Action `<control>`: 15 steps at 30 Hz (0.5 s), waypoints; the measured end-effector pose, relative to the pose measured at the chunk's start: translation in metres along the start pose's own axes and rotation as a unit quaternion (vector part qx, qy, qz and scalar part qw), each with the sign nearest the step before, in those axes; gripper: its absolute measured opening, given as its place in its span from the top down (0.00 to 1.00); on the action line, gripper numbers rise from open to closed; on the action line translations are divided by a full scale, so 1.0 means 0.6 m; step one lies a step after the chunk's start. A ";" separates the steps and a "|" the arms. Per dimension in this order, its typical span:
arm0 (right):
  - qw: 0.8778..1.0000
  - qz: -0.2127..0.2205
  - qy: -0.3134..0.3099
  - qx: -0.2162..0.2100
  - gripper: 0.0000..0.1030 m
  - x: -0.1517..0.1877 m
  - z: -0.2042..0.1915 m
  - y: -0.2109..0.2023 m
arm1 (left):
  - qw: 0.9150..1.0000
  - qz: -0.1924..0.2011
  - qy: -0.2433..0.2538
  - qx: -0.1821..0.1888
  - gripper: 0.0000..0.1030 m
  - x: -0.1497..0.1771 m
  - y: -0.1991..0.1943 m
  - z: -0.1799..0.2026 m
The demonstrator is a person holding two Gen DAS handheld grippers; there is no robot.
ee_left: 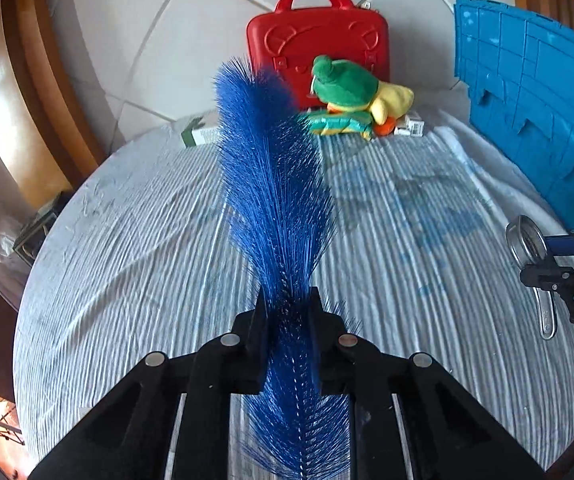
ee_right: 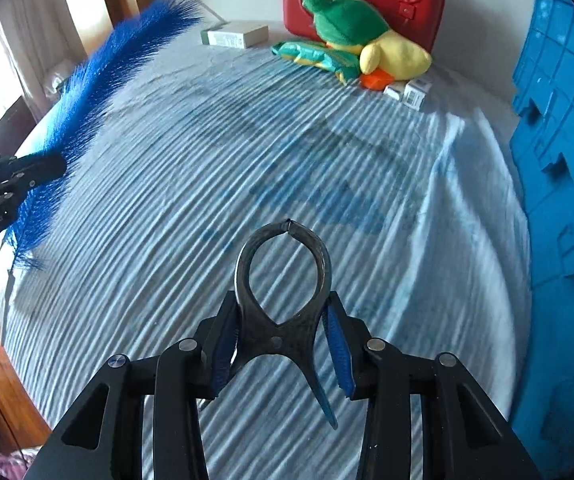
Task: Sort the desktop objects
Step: 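Carry the feather duster and metal clip with both grippers over the crate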
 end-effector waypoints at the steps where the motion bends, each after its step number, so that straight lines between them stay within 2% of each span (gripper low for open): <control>1: 1.000 0.014 0.005 0.004 0.61 -0.008 0.008 -0.021 | 1.000 0.010 0.006 0.001 0.85 -0.013 -0.009 0.007; 5: 0.997 0.063 0.046 0.020 0.61 -0.042 0.044 -0.107 | 0.998 0.052 0.040 0.019 0.85 -0.076 -0.054 0.043; 10: 0.987 0.120 0.100 0.049 0.61 -0.072 0.090 -0.222 | 0.990 0.101 0.088 0.054 0.85 -0.154 -0.121 0.100; 15: 0.969 0.179 0.144 0.095 0.61 -0.087 0.138 -0.348 | 0.971 0.162 0.138 0.107 0.85 -0.237 -0.204 0.187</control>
Point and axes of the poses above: each gripper's, at about its wrist camera, not at the fingertips, and y roughly the way its jaws point, z to its right, x to its underside, the point moved 10 cm from there along y, roughly the way its jaws point, and after that the axes turned 15 degrees about x, right-handed, at the moved point
